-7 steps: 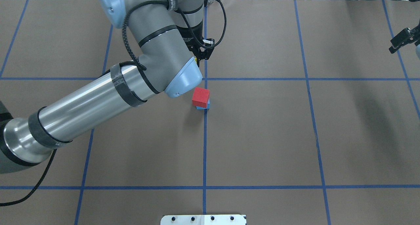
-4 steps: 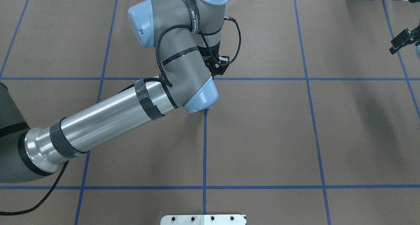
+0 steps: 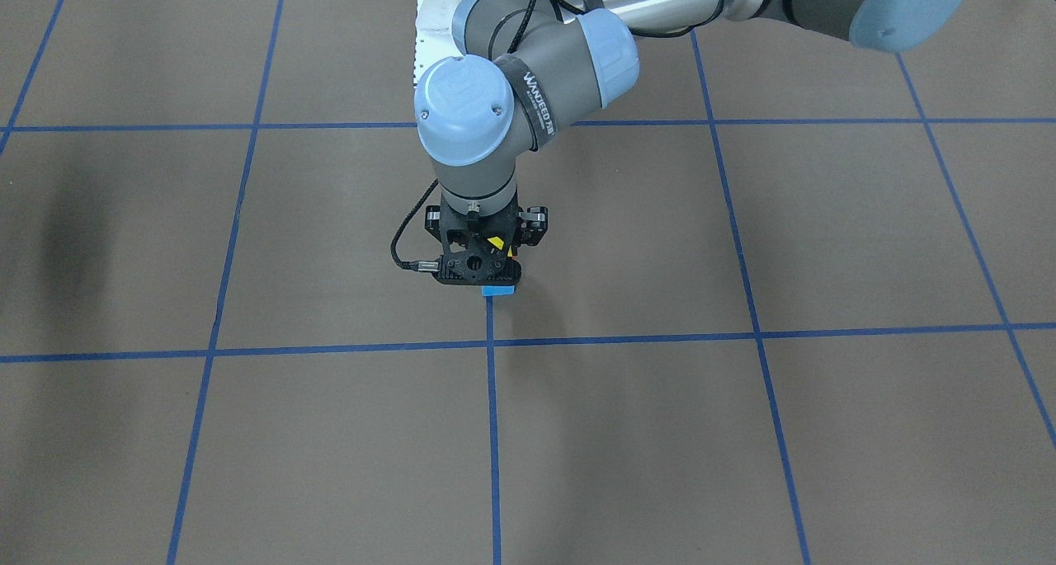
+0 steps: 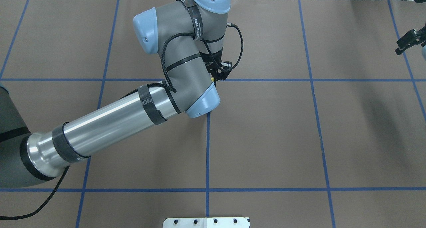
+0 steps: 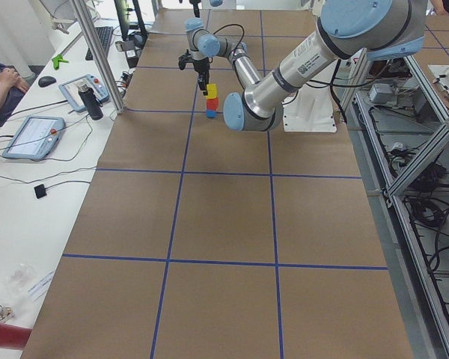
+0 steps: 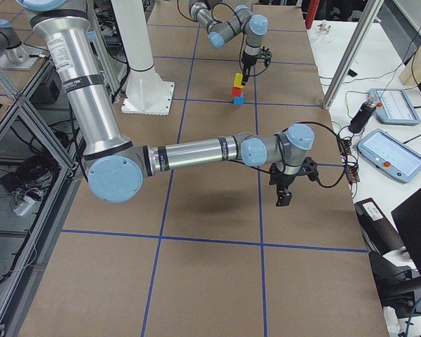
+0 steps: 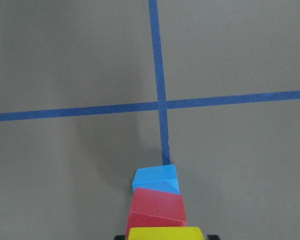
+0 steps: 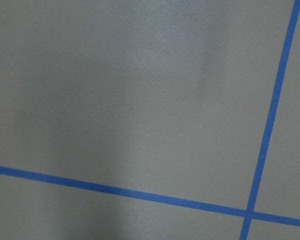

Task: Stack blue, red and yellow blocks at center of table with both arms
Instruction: 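Carry the yellow cube above the red cube with the left gripper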

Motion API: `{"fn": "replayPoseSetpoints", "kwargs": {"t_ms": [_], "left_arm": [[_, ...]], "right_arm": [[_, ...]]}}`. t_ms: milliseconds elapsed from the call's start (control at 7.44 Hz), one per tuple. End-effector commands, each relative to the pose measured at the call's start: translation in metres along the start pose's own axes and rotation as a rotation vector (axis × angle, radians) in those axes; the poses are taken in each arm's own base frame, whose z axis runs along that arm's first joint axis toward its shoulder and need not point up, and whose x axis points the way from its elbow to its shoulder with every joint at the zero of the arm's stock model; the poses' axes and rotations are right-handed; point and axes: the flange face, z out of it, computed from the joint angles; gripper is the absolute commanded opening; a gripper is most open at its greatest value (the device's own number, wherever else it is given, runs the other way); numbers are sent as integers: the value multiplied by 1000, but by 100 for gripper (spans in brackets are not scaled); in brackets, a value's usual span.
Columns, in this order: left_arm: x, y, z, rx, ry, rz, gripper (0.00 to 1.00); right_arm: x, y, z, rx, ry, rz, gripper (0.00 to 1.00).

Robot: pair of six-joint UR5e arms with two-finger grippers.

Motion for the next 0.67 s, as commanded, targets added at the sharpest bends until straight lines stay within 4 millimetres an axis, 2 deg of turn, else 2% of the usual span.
{"fn": "replayPoseSetpoints", "kwargs": {"t_ms": [0,538], "left_arm": [[-5,0,5,-3,-5,-6,0],[-4,2,6,-3,1,-6,0]], "right_arm": [[0,-1,0,1,1,0,100],[0,0,0,0,2,1,100]]}}
